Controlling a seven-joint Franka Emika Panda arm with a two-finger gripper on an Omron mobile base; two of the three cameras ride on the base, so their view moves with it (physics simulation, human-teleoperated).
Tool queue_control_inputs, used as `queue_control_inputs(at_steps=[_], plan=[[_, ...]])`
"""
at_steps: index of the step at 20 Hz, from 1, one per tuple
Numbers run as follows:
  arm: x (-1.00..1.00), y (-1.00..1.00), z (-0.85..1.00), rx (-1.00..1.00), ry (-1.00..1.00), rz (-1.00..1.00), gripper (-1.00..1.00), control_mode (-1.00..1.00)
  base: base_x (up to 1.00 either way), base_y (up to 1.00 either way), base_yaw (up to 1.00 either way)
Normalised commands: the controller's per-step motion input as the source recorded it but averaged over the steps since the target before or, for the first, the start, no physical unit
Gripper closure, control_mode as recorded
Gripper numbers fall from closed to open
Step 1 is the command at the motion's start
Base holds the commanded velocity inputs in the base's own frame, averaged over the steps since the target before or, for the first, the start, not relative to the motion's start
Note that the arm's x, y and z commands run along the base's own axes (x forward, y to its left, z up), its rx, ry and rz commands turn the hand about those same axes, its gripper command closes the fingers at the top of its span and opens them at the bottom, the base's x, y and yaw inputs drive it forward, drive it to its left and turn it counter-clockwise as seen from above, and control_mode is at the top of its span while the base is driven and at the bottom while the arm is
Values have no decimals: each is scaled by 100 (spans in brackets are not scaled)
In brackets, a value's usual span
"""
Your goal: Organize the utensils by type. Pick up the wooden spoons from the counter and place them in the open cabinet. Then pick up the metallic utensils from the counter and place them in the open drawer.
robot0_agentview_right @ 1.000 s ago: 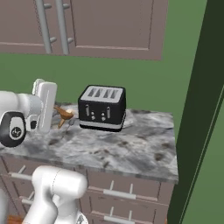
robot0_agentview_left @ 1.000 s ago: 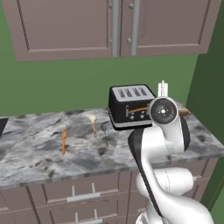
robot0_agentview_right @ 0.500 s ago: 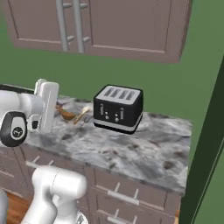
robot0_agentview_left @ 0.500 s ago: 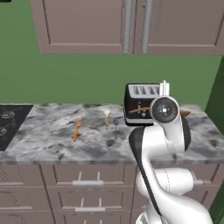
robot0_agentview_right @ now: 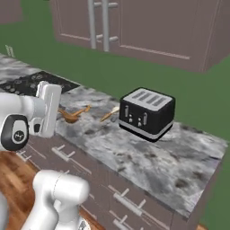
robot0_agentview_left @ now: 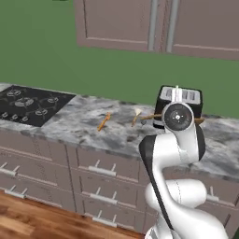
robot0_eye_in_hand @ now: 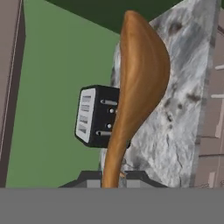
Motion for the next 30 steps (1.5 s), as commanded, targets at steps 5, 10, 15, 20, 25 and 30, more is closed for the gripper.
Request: queue_control_inputs(at_steps=[5,10,15,20,25,30], plan=[[0,0,0,0,0,0,100,100,7,18,41],[0,0,0,0,0,0,100,100,38,88,8],[0,0,0,0,0,0,100,100,48,100,0],[0,0,0,0,0,0,100,100,36,100,0],[0,0,0,0,0,0,100,100,22,100,-3],[0,0,0,0,0,0,100,100,12,100,-5]])
